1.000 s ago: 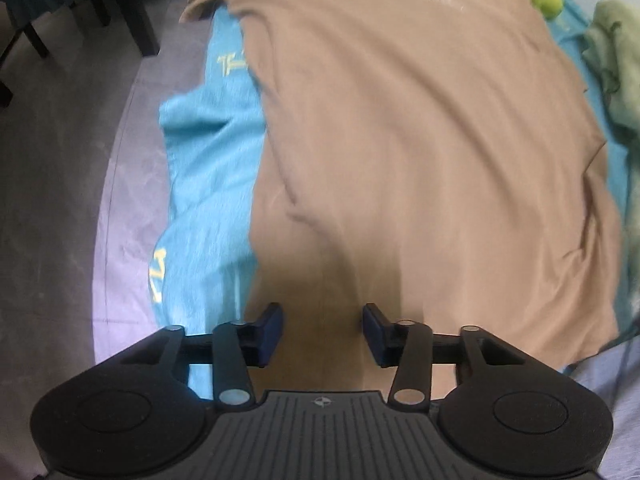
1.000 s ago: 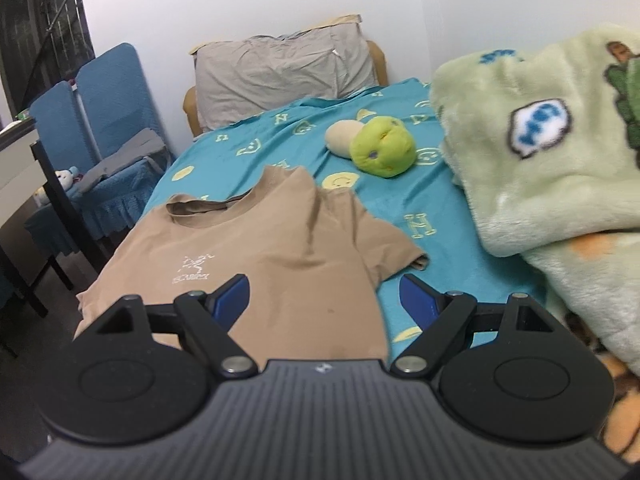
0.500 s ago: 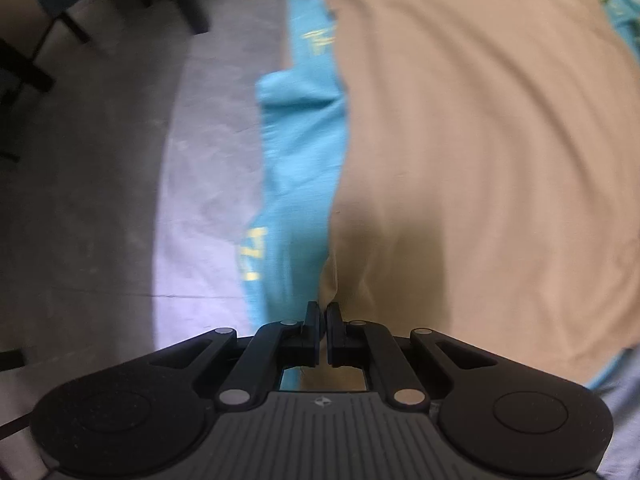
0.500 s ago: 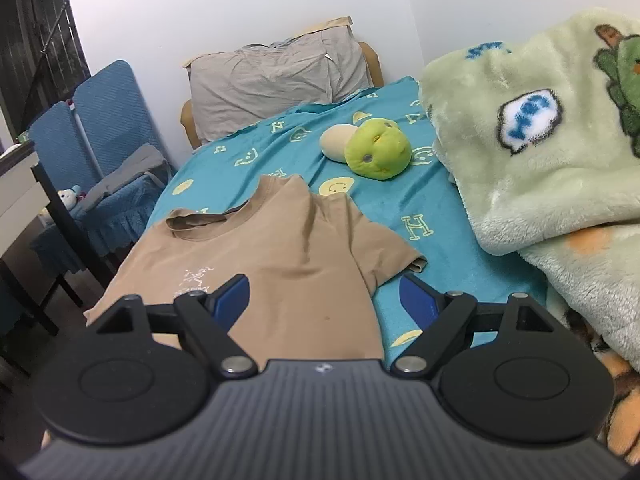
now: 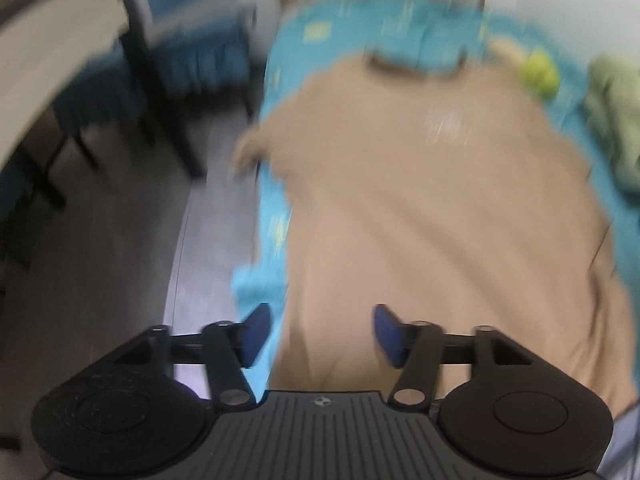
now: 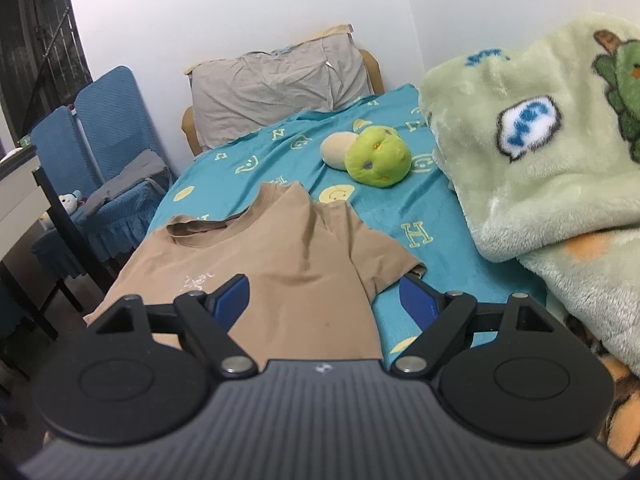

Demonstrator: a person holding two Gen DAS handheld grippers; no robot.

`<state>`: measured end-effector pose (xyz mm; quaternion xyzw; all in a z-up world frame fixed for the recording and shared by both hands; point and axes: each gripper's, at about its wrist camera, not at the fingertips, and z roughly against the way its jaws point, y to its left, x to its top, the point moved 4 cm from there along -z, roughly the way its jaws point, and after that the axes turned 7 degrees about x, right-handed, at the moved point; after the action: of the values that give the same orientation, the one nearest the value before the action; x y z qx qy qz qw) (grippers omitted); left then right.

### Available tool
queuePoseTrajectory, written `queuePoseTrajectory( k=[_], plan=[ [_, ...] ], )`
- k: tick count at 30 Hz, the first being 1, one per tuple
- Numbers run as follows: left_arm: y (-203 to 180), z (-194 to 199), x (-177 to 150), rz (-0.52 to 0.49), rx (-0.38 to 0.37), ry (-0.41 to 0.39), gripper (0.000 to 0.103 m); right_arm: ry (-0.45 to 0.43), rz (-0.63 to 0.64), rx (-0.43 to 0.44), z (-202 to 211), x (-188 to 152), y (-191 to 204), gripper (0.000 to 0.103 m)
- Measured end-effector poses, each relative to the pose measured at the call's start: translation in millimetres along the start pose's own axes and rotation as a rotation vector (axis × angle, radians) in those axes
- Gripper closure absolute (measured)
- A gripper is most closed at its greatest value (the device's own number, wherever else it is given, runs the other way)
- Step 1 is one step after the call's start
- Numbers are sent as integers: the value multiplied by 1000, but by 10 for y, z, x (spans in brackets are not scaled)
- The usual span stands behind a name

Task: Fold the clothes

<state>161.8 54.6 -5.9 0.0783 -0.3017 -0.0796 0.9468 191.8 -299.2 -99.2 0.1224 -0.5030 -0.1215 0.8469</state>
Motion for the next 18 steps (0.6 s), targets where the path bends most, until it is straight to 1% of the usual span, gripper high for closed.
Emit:
queuePoseTrajectory(
  k=[1,2,3,4,5,7,11,12,14,16,17,18],
  plan=[
    [-51,99,96,3,-7,-55,24,-5,8,-1,7,2,9,20],
    [-113,181,176,12,-17,-99,20,-5,16,3,7,5,22,20],
    [-184,250,246,26,-28,-133,19,-5,23,7,7,7,36,19],
    [-255,318,315,40,-39,-168,15,-13,24,17,15,10,46,15],
    [-326,388,384,54,-51,-202,8,-21,25,27,24,14,57,0],
    [-430,418,398,50,-59,-226,0,-41,28,25,52,22,87,0],
    [-619,415,356,23,-67,-247,0,-24,40,41,-1,20,136,0],
    [-641,346,305,26,-71,-226,0,-15,41,41,-13,12,134,0],
    [-573,191,171,59,-72,-144,0,0,43,34,-39,2,131,0],
    [-392,52,6,93,-51,-65,0,4,35,19,-55,-2,122,0],
    [-289,-18,-82,109,-37,-25,2,6,23,10,-62,-1,107,0],
    [-232,-38,-125,120,-29,-12,3,7,4,4,-71,5,80,0]
  ],
)
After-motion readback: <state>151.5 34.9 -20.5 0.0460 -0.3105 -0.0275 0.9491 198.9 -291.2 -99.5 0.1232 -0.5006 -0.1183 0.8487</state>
